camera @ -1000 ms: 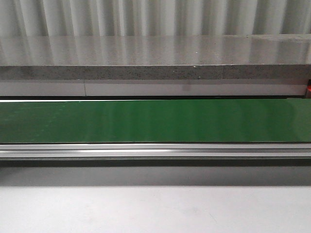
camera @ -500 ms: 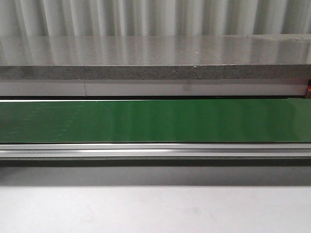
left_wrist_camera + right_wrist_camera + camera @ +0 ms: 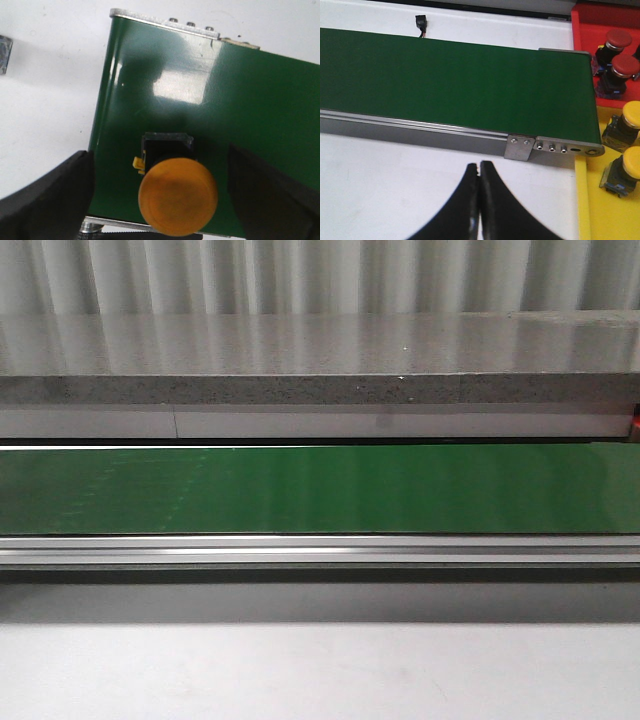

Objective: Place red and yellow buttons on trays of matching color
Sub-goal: 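Carry the yellow button onto the belt and open the left gripper, then grasp a red button from the pile with the left gripper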

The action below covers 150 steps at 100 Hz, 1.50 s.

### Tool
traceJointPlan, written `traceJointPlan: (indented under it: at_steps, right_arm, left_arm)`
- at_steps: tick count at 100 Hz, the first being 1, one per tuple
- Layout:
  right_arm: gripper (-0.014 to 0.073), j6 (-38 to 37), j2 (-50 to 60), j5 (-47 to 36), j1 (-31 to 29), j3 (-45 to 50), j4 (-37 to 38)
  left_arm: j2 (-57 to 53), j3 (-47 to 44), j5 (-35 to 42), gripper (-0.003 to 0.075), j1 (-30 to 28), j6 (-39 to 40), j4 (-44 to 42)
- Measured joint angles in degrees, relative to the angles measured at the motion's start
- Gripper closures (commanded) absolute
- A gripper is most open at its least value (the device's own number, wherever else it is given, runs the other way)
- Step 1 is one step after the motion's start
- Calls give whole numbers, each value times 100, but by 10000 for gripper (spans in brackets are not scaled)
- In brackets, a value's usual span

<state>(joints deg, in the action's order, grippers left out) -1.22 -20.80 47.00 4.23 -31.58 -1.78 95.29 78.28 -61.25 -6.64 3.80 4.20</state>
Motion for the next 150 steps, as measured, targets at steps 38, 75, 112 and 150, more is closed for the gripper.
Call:
traceJointPlan:
  at_steps: [38, 75, 112, 150]
  right_arm:
    - [661, 0, 0, 0, 0, 0, 0]
    - [661, 0, 0, 0, 0, 0, 0]
    - [661, 0, 0, 0, 0, 0, 0]
    - [661, 0, 0, 0, 0, 0, 0]
  left_arm:
    - [0, 670, 79, 175, -360, 0, 157]
    - [322, 815, -259, 175, -1961, 23, 145]
    - [1390, 815, 174, 175, -2145, 31, 187]
    - [1967, 838, 1373, 175, -2154, 31, 404]
